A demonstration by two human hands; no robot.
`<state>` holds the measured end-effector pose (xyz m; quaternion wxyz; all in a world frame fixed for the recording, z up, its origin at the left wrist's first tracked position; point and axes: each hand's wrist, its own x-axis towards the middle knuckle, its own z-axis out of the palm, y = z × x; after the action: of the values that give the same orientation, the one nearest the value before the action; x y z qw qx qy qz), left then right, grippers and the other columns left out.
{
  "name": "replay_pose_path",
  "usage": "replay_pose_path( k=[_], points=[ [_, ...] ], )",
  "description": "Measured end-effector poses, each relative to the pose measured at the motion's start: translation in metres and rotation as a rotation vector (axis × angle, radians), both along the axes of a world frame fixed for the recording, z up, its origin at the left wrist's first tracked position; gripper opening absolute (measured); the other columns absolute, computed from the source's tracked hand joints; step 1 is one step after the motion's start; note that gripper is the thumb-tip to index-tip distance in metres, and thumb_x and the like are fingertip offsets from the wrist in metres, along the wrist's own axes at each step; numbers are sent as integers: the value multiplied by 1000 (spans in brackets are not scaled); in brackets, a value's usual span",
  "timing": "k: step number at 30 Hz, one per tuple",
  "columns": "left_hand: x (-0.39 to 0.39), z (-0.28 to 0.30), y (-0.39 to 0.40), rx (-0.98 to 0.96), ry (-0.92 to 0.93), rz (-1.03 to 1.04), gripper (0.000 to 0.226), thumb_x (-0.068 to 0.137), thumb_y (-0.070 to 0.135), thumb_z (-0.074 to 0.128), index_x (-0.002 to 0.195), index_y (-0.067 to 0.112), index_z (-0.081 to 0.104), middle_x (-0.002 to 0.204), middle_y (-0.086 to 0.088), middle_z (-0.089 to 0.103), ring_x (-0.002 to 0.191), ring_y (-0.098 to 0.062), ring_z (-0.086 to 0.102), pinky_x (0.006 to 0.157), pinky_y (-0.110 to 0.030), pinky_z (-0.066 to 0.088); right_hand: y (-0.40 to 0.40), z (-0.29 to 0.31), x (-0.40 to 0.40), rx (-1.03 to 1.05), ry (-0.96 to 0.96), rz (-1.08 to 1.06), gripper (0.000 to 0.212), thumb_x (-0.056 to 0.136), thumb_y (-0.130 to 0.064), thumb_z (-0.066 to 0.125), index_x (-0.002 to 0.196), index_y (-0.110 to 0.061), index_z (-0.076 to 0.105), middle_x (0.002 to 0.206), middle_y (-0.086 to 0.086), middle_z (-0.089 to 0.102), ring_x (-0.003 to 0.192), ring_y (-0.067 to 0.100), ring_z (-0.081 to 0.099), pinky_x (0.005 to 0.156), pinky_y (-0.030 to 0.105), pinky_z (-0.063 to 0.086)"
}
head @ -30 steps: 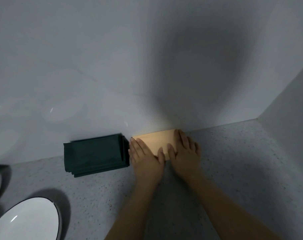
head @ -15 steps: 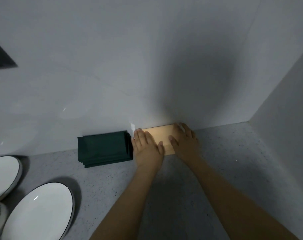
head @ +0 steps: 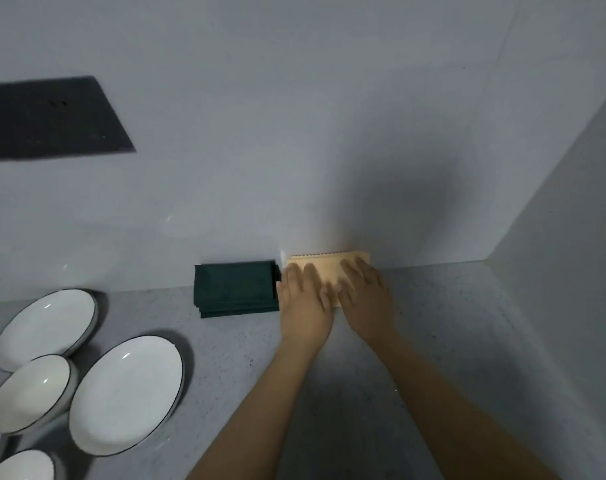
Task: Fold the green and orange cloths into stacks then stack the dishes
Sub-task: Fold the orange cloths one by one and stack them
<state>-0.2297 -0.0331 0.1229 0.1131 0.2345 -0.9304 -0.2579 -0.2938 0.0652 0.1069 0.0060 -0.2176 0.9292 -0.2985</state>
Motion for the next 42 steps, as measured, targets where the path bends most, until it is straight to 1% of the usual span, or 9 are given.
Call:
replay_pose_path(
  k=[6, 12, 16, 19, 22, 31, 36, 39, 42],
  points=[
    [62, 18, -4, 74, -91, 104, 52, 102, 25, 31, 150, 11, 19, 157, -20, 8, 146, -30, 1, 118, -38, -3, -5, 7, 51, -55, -55, 92, 43, 94, -32, 50, 136, -20, 50, 146, 3, 41, 134, 28, 35, 112, 40, 25],
    [97, 16, -6, 203, -202, 56, 56, 102, 30, 31, 152, 15, 11, 158, -17, 5, 146, -29, 7, 116, -39, 15, -6, -7, 80, 65, -170, 54, 49, 97, -35, 43, 144, -25, 34, 154, 1, 26, 140, 24, 24, 111, 37, 22],
    [86, -5, -1, 222, -234, 10, 55, 101, 27, 34, 151, 16, 15, 158, -16, 10, 144, -32, 16, 114, -42, 22, 3, -26, 77, 113, -207, 7, 44, 97, -33, 44, 139, -20, 42, 149, 8, 32, 133, 29, 33, 108, 37, 27],
    [78, -17, 8, 336, -72, 144, 33, 98, 14, 38, 129, 3, 40, 136, -19, 41, 121, -32, 44, 94, -39, 41, 11, -29, 76, -55, -191, -120, 28, 95, -22, 49, 118, -8, 58, 128, 13, 50, 115, 28, 47, 96, 35, 38],
    [73, -26, 20, 453, 43, 314, 25, 95, 9, 41, 119, 3, 40, 124, -15, 44, 93, -23, 48, 73, -32, 41, 23, -33, 74, -226, -291, -345, 18, 93, -19, 50, 100, -3, 56, 108, 12, 52, 91, 23, 51, 77, 32, 43],
    [57, -42, 14, 449, 35, 237, 48, 98, 11, 39, 145, 7, 26, 140, -18, 34, 116, -29, 46, 86, -28, 36, 31, -51, 62, -300, -246, -272, 30, 93, -16, 53, 121, -7, 52, 126, 11, 47, 104, 18, 49, 85, 22, 40],
    [37, -58, 6, 463, 41, 206, 53, 100, 13, 40, 148, 6, 18, 141, -19, 33, 120, -28, 42, 92, -29, 34, 28, -64, 32, -292, -230, -271, 35, 93, -16, 54, 127, -7, 47, 125, 14, 52, 113, 27, 49, 94, 33, 43],
    [27, -72, 0, 467, 94, 219, 57, 98, 11, 43, 148, 10, 15, 138, -21, 36, 113, -24, 45, 98, -37, 39, 22, -69, 18, -360, -313, -290, 27, 93, -14, 54, 118, -11, 43, 111, 12, 58, 97, 25, 57, 82, 39, 50],
    [29, -76, -1, 434, 174, 213, 52, 96, 5, 44, 144, 14, 24, 133, -15, 38, 105, -13, 42, 89, -29, 37, 24, -70, 16, -422, -336, -269, 21, 94, -11, 51, 107, -18, 36, 99, 6, 54, 86, 22, 57, 71, 31, 48]
  ],
)
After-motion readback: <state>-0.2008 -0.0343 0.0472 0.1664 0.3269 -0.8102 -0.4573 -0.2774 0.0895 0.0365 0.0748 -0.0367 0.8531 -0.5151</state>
